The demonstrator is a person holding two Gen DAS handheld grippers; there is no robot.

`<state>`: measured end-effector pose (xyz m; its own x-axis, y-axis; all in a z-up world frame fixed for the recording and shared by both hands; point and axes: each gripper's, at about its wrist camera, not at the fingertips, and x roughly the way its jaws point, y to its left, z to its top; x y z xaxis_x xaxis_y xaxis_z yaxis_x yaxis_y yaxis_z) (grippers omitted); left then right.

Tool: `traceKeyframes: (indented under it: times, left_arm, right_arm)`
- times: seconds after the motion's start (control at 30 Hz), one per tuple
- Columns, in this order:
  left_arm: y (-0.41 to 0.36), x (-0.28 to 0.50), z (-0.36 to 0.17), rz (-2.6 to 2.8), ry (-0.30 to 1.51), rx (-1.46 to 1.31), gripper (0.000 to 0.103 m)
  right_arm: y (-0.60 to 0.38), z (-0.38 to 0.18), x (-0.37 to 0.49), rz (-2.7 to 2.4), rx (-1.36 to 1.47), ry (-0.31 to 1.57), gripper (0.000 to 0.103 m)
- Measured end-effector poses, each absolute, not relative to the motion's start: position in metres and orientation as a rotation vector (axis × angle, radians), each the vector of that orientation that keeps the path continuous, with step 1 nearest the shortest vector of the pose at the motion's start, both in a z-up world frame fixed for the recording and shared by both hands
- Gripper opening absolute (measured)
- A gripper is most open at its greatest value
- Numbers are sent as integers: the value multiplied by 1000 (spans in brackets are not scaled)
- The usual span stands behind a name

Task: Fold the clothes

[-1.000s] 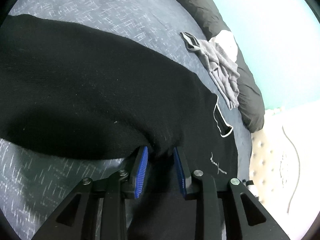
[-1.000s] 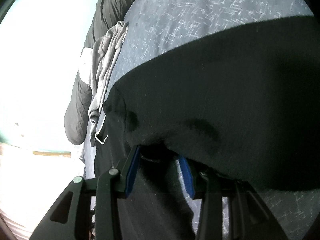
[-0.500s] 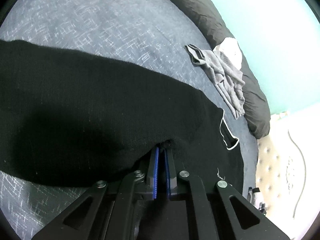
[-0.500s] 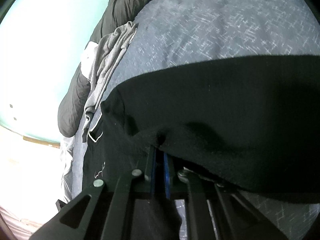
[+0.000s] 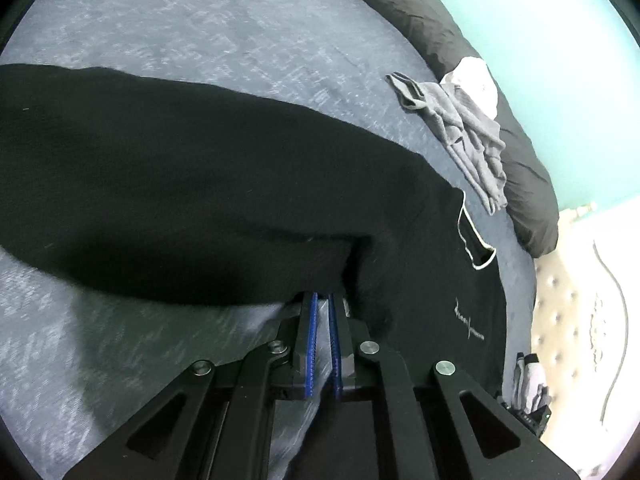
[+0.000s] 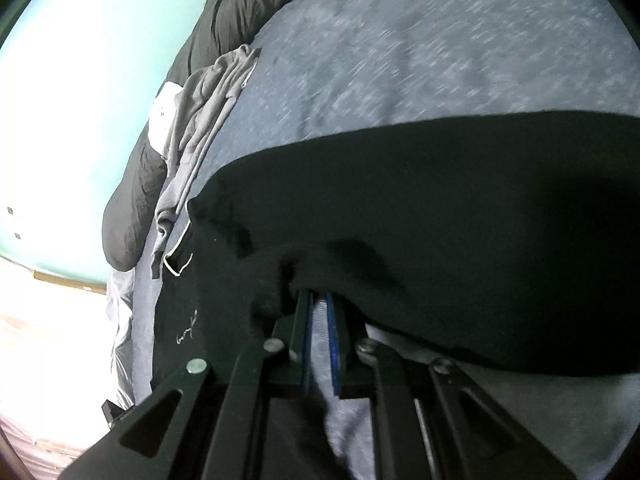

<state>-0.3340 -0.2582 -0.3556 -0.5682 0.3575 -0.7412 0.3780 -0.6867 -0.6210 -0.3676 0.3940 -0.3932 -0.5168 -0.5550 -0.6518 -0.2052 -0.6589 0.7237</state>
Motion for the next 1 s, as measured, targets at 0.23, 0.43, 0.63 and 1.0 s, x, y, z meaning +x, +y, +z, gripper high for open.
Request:
traceKeyframes:
  times: [0.23, 0.43, 0.63, 1.0]
  left_arm:
    - [-243, -302, -344, -2494, 1176, 1600, 8]
    - [-224, -262, -334, -2475, 1076, 1824, 11]
    - [-208, -214, -327, -2456, 932, 1982, 13]
    - [-183, -154, -335, -2419, 830, 2155, 20]
  right_arm:
    - [402, -384, -345, -2251, 1454, -1126, 33]
    - [385, -378, -309, -2158, 1580, -986, 38]
    - [370, -371, -263, -2066, 1707, -810, 38]
    - [355, -369, -173, -1974, 1828, -557, 38]
